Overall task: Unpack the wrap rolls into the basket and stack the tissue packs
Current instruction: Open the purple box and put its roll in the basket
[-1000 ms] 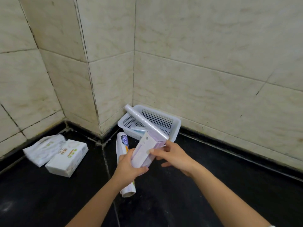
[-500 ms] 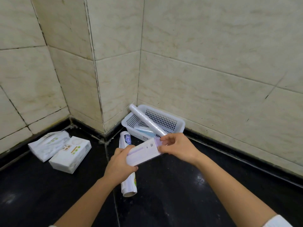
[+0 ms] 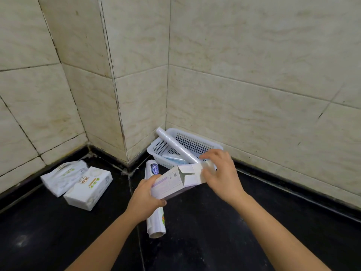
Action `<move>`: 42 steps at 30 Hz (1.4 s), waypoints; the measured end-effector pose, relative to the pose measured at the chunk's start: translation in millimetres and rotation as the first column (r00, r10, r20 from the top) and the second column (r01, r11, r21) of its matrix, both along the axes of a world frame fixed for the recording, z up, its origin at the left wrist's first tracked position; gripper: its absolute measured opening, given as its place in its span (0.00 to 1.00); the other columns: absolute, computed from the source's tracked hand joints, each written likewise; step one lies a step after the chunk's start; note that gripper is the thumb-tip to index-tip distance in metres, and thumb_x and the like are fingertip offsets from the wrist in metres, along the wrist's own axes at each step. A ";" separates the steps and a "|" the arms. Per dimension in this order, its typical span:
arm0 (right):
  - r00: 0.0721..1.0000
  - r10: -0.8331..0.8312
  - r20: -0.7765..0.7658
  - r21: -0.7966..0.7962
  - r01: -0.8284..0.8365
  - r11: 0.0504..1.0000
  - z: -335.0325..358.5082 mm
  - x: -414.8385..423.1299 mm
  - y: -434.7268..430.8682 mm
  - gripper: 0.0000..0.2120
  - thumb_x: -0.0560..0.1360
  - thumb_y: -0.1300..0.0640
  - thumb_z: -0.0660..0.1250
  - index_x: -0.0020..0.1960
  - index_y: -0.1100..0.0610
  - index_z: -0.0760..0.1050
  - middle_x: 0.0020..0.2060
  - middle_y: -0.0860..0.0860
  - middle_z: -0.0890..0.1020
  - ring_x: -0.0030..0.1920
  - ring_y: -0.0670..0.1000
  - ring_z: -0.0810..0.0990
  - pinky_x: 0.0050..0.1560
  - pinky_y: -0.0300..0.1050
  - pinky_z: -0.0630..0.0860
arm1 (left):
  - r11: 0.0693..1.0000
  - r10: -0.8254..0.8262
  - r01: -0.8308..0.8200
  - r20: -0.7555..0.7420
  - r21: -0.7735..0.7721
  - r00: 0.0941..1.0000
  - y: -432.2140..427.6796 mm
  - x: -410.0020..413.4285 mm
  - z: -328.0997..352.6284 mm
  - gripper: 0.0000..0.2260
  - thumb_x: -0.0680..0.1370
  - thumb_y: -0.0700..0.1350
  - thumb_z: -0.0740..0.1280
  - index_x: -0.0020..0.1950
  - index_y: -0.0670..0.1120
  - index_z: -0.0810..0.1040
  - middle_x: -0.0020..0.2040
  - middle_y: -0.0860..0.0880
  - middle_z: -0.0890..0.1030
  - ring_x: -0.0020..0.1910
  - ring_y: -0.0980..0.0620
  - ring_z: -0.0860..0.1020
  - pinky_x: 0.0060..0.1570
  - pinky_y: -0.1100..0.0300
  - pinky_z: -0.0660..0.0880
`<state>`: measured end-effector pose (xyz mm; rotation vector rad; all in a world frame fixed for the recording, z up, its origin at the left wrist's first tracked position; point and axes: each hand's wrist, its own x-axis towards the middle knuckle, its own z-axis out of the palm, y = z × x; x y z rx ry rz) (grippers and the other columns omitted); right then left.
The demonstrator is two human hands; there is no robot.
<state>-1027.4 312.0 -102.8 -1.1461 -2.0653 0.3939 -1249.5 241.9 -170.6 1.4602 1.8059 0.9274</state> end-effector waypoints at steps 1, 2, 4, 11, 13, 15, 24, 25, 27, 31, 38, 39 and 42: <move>0.998 0.056 -0.005 -0.029 -0.056 0.998 0.3 -1.5 -2.6 0.13 0.70 0.64 0.68 0.52 0.53 0.80 0.51 0.47 0.78 0.53 0.45 0.72 0.55 0.36 0.67 | 1.000 0.003 -0.003 -0.010 0.007 1.000 0.4 1.2 0.7 0.31 0.66 0.40 0.75 0.65 0.58 0.70 0.55 0.51 0.71 0.55 0.54 0.73 0.59 0.53 0.72; 0.995 0.090 -0.031 -0.108 -0.093 0.990 1.2 -3.6 -6.2 0.09 0.71 0.62 0.67 0.49 0.52 0.80 0.48 0.46 0.78 0.50 0.42 0.73 0.51 0.32 0.67 | 1.000 0.009 -0.009 -0.025 0.013 1.000 1.0 2.5 1.4 0.31 0.66 0.40 0.75 0.65 0.58 0.70 0.56 0.51 0.71 0.54 0.54 0.72 0.58 0.54 0.71; 0.986 0.098 -0.137 -0.308 -0.137 0.941 1.6 -7.9 -9.8 0.05 0.74 0.59 0.66 0.43 0.51 0.80 0.47 0.45 0.78 0.48 0.40 0.75 0.45 0.31 0.67 | 0.999 0.029 -0.028 -0.056 0.025 0.998 2.0 4.3 2.3 0.31 0.66 0.40 0.75 0.65 0.57 0.70 0.57 0.51 0.71 0.54 0.53 0.73 0.57 0.54 0.71; 0.944 0.013 -0.329 -0.459 -0.172 0.872 7.2 -3.7 -11.5 0.06 0.69 0.60 0.74 0.34 0.58 0.84 0.53 0.48 0.78 0.44 0.43 0.77 0.47 0.38 0.72 | 0.999 0.023 -0.023 -0.014 -0.046 1.000 3.8 2.7 4.4 0.32 0.65 0.42 0.75 0.66 0.57 0.70 0.57 0.49 0.72 0.56 0.51 0.73 0.59 0.50 0.72; 0.959 0.054 -0.279 -0.437 -0.177 0.882 9.4 -2.1 -14.1 0.04 0.68 0.61 0.75 0.42 0.54 0.86 0.57 0.46 0.76 0.52 0.40 0.75 0.50 0.29 0.69 | 0.998 0.006 -0.005 0.010 -0.065 1.000 4.1 1.9 5.7 0.32 0.64 0.41 0.75 0.65 0.57 0.71 0.57 0.49 0.73 0.57 0.50 0.73 0.59 0.50 0.72; 0.972 0.077 -0.223 -0.413 -0.166 0.895 11.1 -0.9 -14.8 0.11 0.69 0.60 0.76 0.50 0.51 0.85 0.61 0.43 0.73 0.61 0.40 0.69 0.55 0.27 0.65 | 0.997 -0.006 0.008 0.023 -0.076 1.000 3.9 1.5 6.1 0.32 0.64 0.41 0.75 0.64 0.58 0.70 0.57 0.49 0.72 0.57 0.50 0.72 0.59 0.50 0.71; 0.987 0.136 -0.091 -0.416 -0.161 0.895 22.4 -0.1 -15.6 0.23 0.65 0.52 0.78 0.59 0.46 0.80 0.66 0.38 0.65 0.69 0.40 0.58 0.65 0.40 0.57 | 0.999 0.018 -0.019 -0.020 -0.041 1.000 4.9 -4.6 3.5 0.33 0.64 0.39 0.75 0.65 0.59 0.70 0.55 0.52 0.72 0.56 0.52 0.72 0.58 0.51 0.72; 0.988 0.141 -0.066 -0.421 -0.155 0.894 21.5 -0.7 -15.2 0.24 0.64 0.50 0.79 0.59 0.45 0.80 0.66 0.38 0.65 0.69 0.40 0.57 0.66 0.40 0.56 | 0.999 0.021 -0.022 -0.028 -0.031 0.999 5.1 -5.2 3.0 0.33 0.64 0.39 0.75 0.65 0.59 0.70 0.55 0.53 0.71 0.56 0.52 0.72 0.56 0.53 0.72; 0.991 0.137 -0.013 -0.424 -0.129 0.896 18.2 -3.4 -14.4 0.26 0.63 0.45 0.78 0.59 0.48 0.79 0.67 0.37 0.64 0.69 0.40 0.56 0.68 0.42 0.56 | 1.000 0.027 -0.027 -0.059 -0.005 0.998 5.8 -6.1 2.0 0.34 0.63 0.39 0.75 0.65 0.60 0.70 0.55 0.53 0.71 0.55 0.53 0.72 0.54 0.55 0.71; 0.995 0.102 0.013 -0.405 -0.088 0.910 12.8 -9.9 -16.1 0.27 0.62 0.44 0.78 0.59 0.50 0.79 0.67 0.38 0.63 0.70 0.41 0.55 0.71 0.46 0.55 | 0.998 0.058 -0.055 -0.097 0.037 0.994 5.4 -3.6 0.3 0.34 0.64 0.39 0.75 0.65 0.60 0.70 0.56 0.53 0.71 0.56 0.53 0.73 0.54 0.56 0.71; 0.997 0.059 0.051 -0.387 -0.034 0.922 2.7 -19.5 -20.5 0.10 0.68 0.50 0.74 0.45 0.55 0.83 0.63 0.39 0.68 0.66 0.46 0.60 0.69 0.48 0.56 | 0.992 0.082 -0.070 -0.128 0.100 0.988 6.6 4.9 4.8 0.32 0.64 0.39 0.75 0.64 0.60 0.71 0.57 0.55 0.71 0.54 0.55 0.73 0.51 0.58 0.69; 0.998 0.051 0.046 -0.375 -0.030 0.927 2.4 -18.3 -18.5 0.08 0.69 0.52 0.73 0.40 0.57 0.83 0.62 0.38 0.69 0.65 0.45 0.60 0.69 0.49 0.57 | 0.992 0.090 -0.078 -0.127 0.098 0.988 7.3 4.4 5.6 0.32 0.64 0.39 0.75 0.64 0.59 0.71 0.58 0.55 0.71 0.55 0.55 0.73 0.51 0.58 0.69; 0.996 0.035 -0.082 -0.389 -0.064 0.919 7.1 -6.1 -9.9 0.08 0.71 0.58 0.71 0.34 0.59 0.82 0.60 0.42 0.73 0.64 0.44 0.65 0.66 0.45 0.62 | 0.991 0.117 -0.105 -0.147 0.086 0.982 8.4 -1.9 7.4 0.32 0.65 0.39 0.74 0.66 0.58 0.71 0.59 0.52 0.72 0.56 0.52 0.73 0.52 0.57 0.70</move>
